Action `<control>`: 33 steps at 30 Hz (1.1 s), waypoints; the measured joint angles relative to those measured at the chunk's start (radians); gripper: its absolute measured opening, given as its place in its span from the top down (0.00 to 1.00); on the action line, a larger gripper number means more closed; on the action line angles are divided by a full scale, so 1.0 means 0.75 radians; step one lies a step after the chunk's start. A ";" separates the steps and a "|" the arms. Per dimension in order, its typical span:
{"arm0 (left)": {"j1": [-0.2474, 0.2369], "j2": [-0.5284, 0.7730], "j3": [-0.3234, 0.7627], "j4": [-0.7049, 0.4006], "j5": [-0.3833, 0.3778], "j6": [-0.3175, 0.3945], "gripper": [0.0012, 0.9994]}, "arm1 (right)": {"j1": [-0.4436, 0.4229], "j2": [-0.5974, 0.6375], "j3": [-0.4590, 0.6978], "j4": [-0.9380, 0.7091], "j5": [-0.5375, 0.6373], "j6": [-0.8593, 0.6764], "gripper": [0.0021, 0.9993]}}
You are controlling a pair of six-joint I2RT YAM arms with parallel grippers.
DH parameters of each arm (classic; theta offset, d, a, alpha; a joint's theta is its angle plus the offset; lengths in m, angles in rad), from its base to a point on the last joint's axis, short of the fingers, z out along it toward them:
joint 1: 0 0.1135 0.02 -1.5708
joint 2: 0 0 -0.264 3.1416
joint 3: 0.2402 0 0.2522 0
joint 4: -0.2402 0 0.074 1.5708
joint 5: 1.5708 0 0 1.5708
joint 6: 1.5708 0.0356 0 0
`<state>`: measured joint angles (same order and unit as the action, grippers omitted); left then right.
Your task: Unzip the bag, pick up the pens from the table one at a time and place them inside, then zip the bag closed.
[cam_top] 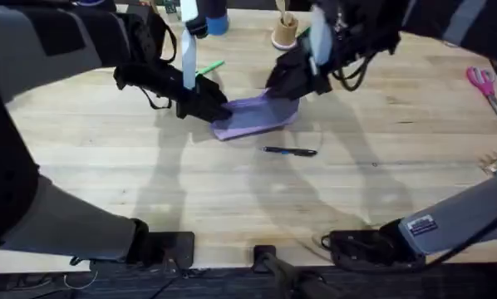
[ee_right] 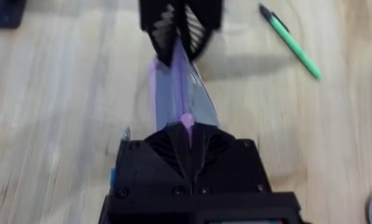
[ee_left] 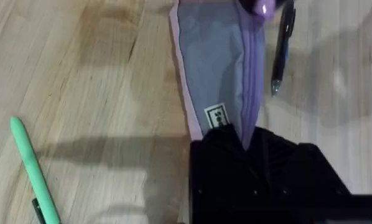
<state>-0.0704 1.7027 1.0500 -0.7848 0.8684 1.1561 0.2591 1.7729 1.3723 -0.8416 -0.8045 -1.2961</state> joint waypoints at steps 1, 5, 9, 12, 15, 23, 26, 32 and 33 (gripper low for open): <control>0.000 0.000 0.000 -0.001 0.000 0.000 0.96 | 0.024 0.000 0.000 0.006 0.004 0.004 0.97; 0.000 0.000 0.000 -0.005 -0.001 0.000 0.96 | 0.105 0.000 0.000 0.074 0.028 0.045 0.97; 0.003 0.000 0.000 -0.004 -0.001 0.000 0.96 | 0.178 0.000 0.000 0.165 0.051 0.106 0.97; 0.003 0.000 0.000 -0.002 -0.001 0.000 0.96 | 0.228 0.000 0.000 0.227 0.071 0.135 0.97; 0.007 0.000 0.000 0.000 -0.001 0.000 0.96 | 0.265 0.002 0.000 0.295 0.093 0.179 0.97; 0.019 0.000 0.000 -0.001 -0.002 0.000 0.96 | 0.337 0.037 0.000 0.419 0.121 0.283 0.97; 0.021 0.000 0.000 -0.001 -0.003 0.000 0.96 | 0.344 0.037 0.000 0.425 0.131 0.303 0.97; 0.017 0.000 0.000 -0.001 -0.001 0.000 0.96 | 0.342 0.037 0.000 0.427 0.096 0.368 0.65; 0.012 0.000 0.000 0.001 -0.002 0.000 0.96 | 0.345 0.036 0.003 0.422 0.069 0.373 0.50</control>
<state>-0.0613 1.7027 1.0500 -0.7841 0.8667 1.1561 0.5181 1.7998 1.3745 -0.5251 -0.7527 -1.0166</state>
